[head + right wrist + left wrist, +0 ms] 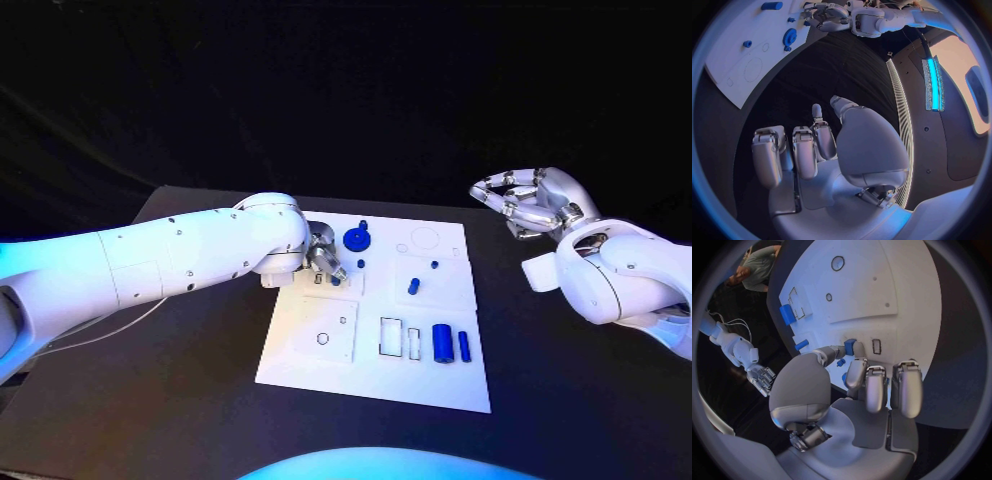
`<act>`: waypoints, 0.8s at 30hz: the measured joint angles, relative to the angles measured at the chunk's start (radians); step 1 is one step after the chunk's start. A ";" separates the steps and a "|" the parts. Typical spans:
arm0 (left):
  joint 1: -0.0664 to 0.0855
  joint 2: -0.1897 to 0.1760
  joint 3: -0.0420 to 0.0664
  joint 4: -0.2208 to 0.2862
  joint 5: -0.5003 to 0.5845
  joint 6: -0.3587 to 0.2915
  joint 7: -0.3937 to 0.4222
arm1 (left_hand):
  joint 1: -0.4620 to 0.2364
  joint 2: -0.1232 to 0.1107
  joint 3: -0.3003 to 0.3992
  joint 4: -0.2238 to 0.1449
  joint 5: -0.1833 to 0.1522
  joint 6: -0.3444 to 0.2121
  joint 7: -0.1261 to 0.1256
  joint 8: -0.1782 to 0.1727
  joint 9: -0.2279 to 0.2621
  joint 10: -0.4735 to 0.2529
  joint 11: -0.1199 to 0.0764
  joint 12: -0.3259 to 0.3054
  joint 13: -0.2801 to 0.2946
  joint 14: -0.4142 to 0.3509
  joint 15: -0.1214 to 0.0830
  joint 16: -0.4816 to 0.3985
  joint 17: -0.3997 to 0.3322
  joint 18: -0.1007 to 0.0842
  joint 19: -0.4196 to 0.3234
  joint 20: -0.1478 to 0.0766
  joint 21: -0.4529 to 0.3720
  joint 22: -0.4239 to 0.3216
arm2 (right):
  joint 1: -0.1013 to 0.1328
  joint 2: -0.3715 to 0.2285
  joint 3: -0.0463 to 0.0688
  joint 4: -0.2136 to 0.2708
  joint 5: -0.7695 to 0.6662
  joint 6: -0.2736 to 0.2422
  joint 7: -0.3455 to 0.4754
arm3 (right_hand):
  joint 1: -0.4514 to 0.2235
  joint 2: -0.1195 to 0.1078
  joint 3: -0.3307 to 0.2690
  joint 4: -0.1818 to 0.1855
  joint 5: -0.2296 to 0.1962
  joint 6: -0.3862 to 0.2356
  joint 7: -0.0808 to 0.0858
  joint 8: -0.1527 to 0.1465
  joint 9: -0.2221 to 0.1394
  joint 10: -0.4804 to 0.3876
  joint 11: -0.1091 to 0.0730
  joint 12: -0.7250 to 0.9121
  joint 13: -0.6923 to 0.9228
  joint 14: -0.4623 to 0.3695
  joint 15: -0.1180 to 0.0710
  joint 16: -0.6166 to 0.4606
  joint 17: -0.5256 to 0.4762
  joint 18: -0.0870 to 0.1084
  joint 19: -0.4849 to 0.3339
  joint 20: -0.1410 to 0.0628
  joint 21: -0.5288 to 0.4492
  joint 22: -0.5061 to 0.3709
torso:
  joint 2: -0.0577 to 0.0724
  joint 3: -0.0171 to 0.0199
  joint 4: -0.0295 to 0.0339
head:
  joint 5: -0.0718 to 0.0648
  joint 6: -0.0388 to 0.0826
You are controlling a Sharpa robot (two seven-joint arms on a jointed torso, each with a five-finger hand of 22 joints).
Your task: Assemble the parts on the task board
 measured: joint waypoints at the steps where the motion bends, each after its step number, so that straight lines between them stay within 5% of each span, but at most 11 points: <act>1: 0.000 0.001 0.000 -0.001 0.000 0.001 -0.001 | -0.003 0.003 -0.001 -0.001 0.000 0.001 -0.001 0.002 0.002 0.000 0.000 0.000 0.001 0.000 0.000 0.000 0.000 0.000 0.000 0.000 0.000 0.000 | 0.000 0.000 0.000 0.000 0.001 0.000 0.000 | -0.003 -0.001 -0.004 0.004 -0.006 0.000 0.000 0.002 0.001 0.000 0.000 0.000 0.000 0.000 0.000 0.000 0.000 0.000 0.000 0.000 0.000 0.000 | 0.000 0.0001 0.0001 | -0.001 0.000; 8: 0.000 0.003 0.000 -0.004 0.000 0.003 -0.006 | -0.024 0.005 -0.013 -0.011 -0.005 0.023 -0.023 -0.002 0.002 0.002 -0.002 0.000 0.003 0.003 -0.003 0.000 0.000 0.000 0.000 -0.007 0.000 0.000 | 0.000 -0.001 0.000 0.000 0.004 -0.001 0.002 | -0.018 0.000 -0.014 0.020 -0.021 -0.006 -0.001 0.008 0.003 0.000 0.000 0.000 0.000 0.000 0.000 0.000 0.000 0.000 0.000 0.000 0.000 0.000 | -0.001 -0.0001 0.0018 | -0.002 -0.003; 9: 0.000 0.003 0.000 -0.004 0.000 0.003 -0.006 | -0.024 0.006 -0.041 0.002 -0.005 0.028 -0.028 -0.003 0.002 0.002 -0.002 0.001 0.005 0.000 -0.007 0.000 0.000 -0.016 0.000 -0.007 0.000 0.000 | 0.000 -0.001 0.000 0.000 0.005 -0.001 0.003 | -0.018 0.000 -0.017 0.023 -0.021 -0.006 -0.001 0.008 0.003 0.000 0.000 0.000 0.000 0.000 0.000 0.000 0.000 0.000 0.000 0.000 0.000 0.000 | -0.001 -0.0003 0.0019 | -0.002 -0.003; 16: -0.001 -0.001 0.000 -0.002 0.001 0.003 -0.008 | -0.048 -0.007 -0.122 0.059 -0.013 0.037 -0.040 -0.012 0.001 0.003 -0.003 0.004 0.009 0.000 -0.007 0.000 0.000 -0.016 0.000 -0.007 0.000 0.000 | 0.000 -0.002 0.000 0.000 0.007 -0.001 0.004 | -0.018 0.000 -0.020 0.026 -0.021 -0.006 -0.001 0.008 0.004 0.000 0.000 0.000 0.000 0.000 0.000 0.000 0.000 0.000 0.000 0.000 0.000 0.000 | -0.001 -0.0010 0.0025 | -0.003 -0.002; 20: -0.002 -0.005 0.000 0.002 0.002 0.002 -0.008 | -0.052 -0.006 -0.182 0.114 -0.108 0.039 -0.035 -0.017 0.001 0.003 -0.003 0.003 0.010 0.000 -0.007 0.000 0.000 -0.016 0.000 -0.007 0.000 0.001 | 0.000 -0.001 0.000 -0.001 0.008 -0.002 0.005 | -0.025 0.001 -0.020 0.026 -0.021 -0.006 -0.001 0.012 0.004 0.000 0.000 0.000 0.000 0.000 0.000 -0.004 0.000 0.000 0.000 0.000 0.000 0.000 | -0.001 -0.0015 0.0025 | -0.003 -0.001; 24: -0.002 -0.009 0.000 0.006 0.002 -0.001 -0.008 | -0.056 -0.002 -0.208 0.132 -0.151 0.039 -0.035 -0.017 0.001 0.003 -0.003 0.003 0.010 0.000 -0.007 0.000 0.000 -0.016 0.000 -0.007 0.000 0.001 | 0.000 -0.001 0.000 -0.002 0.009 -0.002 0.006 | -0.026 0.000 -0.020 0.026 -0.021 -0.006 -0.001 0.012 0.004 0.000 0.000 0.000 0.000 0.000 0.000 -0.004 0.000 0.000 0.000 0.000 -0.001 0.000 | -0.001 -0.0021 0.0025 | -0.001 0.000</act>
